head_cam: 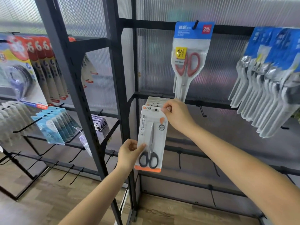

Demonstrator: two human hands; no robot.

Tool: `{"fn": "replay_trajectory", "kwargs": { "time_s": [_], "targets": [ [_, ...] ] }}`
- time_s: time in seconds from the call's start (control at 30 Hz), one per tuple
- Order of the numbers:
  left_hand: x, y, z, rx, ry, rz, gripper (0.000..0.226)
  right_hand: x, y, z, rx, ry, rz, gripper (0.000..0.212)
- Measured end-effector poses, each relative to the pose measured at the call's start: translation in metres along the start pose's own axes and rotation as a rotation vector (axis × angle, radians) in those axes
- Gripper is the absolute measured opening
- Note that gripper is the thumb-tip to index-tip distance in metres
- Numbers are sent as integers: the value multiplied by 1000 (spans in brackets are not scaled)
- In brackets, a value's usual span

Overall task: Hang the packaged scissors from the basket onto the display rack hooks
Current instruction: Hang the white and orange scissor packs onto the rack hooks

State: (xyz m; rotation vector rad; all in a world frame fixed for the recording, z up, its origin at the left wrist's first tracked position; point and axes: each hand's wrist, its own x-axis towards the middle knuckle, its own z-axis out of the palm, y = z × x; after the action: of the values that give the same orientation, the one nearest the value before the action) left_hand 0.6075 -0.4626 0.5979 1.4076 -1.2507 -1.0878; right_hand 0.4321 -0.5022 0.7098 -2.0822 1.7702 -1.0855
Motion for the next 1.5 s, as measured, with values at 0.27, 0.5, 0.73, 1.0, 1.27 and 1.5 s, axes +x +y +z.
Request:
{"fn": "replay_trajectory", "kwargs": {
  "time_s": [0.27,0.5,0.73,1.0,1.27,1.5],
  "targets": [
    [11,-1,12,97,95,-28,17,7,0,11,-174,-27,-6,9],
    [37,-10,29,92,142,-113,15,2,10,24,-562,-24,-142,13],
    [63,-13,46,76,178,-62,15,1,32,46,-656,8,-169,62],
    [86,-10,56,148,173,-41,11,11,38,54,-683,-24,-139,84],
    [78,-3,49,280,97,-1,16,3,41,43,-604,-119,-156,65],
    [58,32,20,364,49,139,21,-28,15,28,-613,-70,-97,63]
  ]
}}
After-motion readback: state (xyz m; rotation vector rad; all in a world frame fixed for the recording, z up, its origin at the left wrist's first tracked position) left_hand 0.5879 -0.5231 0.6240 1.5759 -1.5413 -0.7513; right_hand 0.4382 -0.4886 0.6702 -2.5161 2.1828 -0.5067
